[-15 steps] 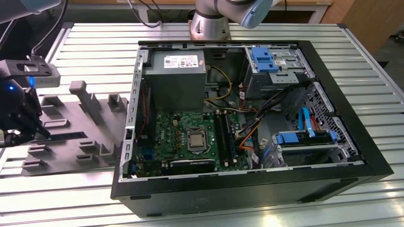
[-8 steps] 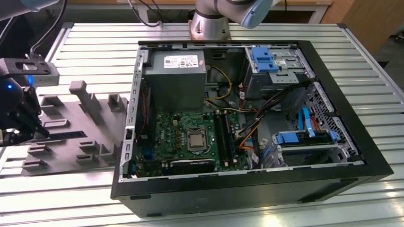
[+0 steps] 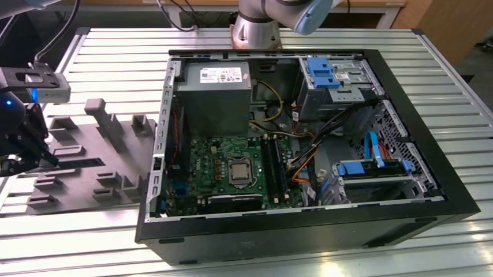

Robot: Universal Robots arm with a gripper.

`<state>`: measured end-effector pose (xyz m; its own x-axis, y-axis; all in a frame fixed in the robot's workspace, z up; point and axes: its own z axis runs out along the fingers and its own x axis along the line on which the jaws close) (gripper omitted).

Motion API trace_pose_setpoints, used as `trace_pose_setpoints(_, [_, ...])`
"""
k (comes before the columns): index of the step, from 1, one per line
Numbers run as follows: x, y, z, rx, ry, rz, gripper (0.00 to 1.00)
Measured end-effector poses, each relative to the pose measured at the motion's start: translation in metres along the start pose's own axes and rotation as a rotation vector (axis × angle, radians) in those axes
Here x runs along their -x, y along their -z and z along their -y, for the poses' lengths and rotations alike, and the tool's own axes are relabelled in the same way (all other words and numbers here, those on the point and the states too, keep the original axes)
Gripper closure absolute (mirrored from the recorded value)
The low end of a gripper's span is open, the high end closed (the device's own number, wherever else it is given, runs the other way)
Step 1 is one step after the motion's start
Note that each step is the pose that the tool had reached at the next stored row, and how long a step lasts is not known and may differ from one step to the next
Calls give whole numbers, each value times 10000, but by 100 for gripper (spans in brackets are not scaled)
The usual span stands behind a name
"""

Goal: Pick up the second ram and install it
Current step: 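Pick up the second ram and move it above second insertion slot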

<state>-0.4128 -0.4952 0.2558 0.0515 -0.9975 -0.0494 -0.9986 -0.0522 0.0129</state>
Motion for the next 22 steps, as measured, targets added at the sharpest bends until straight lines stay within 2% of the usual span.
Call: trace_pose_setpoints(22, [7,139,-2,-2,0,28,89])
